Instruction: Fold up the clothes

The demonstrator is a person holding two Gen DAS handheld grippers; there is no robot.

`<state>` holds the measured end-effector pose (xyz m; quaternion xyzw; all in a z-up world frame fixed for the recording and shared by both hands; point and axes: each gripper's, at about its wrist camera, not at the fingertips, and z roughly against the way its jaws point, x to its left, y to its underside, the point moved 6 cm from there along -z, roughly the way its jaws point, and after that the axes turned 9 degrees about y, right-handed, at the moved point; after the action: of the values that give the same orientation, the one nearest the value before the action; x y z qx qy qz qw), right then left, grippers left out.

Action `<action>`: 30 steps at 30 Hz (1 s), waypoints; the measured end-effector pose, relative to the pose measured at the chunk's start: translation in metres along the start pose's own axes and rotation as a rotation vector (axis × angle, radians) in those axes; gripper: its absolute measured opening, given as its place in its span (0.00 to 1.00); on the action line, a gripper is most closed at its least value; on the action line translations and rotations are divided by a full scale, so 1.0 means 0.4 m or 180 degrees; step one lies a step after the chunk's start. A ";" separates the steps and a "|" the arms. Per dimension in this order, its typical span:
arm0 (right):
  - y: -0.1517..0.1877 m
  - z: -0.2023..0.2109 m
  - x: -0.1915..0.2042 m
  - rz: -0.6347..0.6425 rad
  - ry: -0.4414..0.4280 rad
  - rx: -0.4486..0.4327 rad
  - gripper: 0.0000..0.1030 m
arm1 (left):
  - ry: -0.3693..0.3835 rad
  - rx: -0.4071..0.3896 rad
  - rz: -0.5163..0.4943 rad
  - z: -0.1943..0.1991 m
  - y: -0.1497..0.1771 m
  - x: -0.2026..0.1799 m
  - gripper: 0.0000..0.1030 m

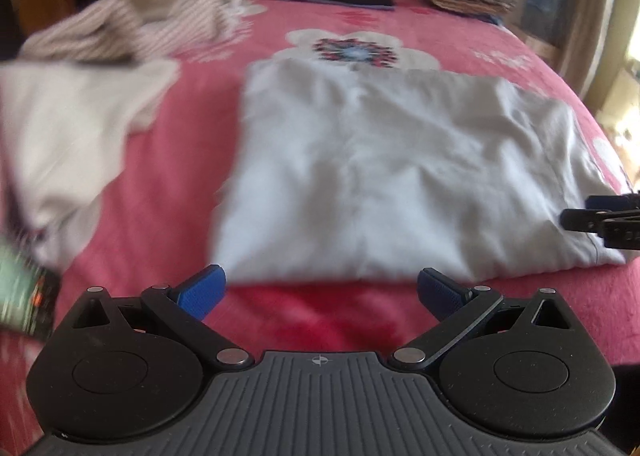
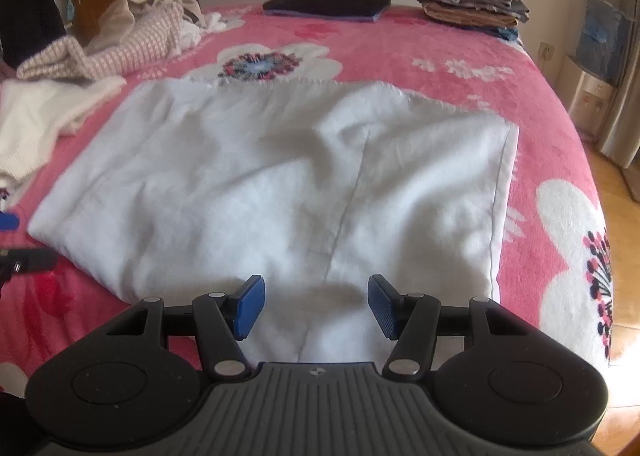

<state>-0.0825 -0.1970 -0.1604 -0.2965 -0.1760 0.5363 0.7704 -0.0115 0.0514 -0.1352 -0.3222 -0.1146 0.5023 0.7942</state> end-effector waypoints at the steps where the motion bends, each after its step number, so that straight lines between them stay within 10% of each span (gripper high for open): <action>1: -0.004 0.009 0.003 0.0002 -0.0021 -0.0030 0.58 | -0.0016 -0.0016 0.0115 0.006 0.007 0.016 1.00; 12: -0.061 0.088 0.111 0.0368 -0.0373 -0.0370 0.58 | -0.0001 -0.0344 0.1191 0.005 -0.015 0.170 0.91; 30: -0.070 0.090 0.229 0.0606 -0.0745 -0.0377 0.58 | 0.0082 -0.0195 0.0638 -0.072 -0.031 0.183 0.33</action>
<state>-0.0502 -0.1092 -0.1192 -0.2922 -0.2669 0.6265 0.6715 0.0466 0.1002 -0.1598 -0.3625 -0.0869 0.5713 0.7312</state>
